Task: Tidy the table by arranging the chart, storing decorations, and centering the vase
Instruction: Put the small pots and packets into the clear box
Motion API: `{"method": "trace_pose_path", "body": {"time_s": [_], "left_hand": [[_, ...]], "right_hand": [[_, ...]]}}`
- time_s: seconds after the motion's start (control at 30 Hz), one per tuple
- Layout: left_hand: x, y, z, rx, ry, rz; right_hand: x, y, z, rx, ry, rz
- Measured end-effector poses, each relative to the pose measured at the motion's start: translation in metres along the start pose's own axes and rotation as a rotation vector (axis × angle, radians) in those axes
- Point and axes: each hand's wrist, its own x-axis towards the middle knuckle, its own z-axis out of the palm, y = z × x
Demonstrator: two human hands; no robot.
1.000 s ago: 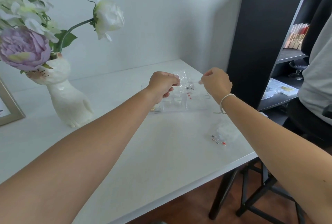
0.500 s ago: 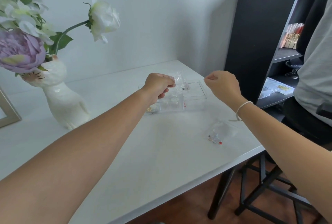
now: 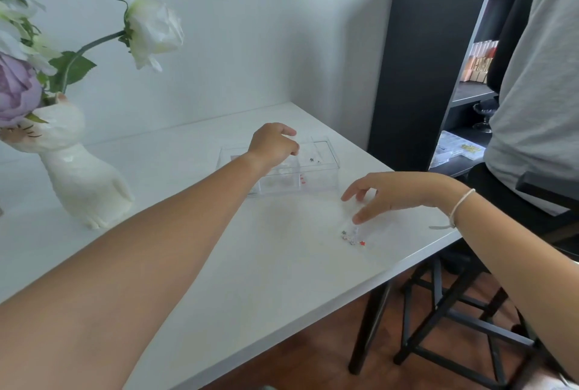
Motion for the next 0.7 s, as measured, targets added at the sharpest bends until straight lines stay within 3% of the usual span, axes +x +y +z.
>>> {"method": "trace_pose_path", "body": {"time_s": [0.27,0.7], "left_hand": [[0.009,0.003,0.006,0.339,0.024,0.154],[0.004,0.009,0.021,0.643,-0.116,0.174]], "right_hand": [[-0.002,-0.009,0.004,-0.153,0.005,-0.008],[0.001,0.0,0.009,-0.108,0.063,-0.05]]}}
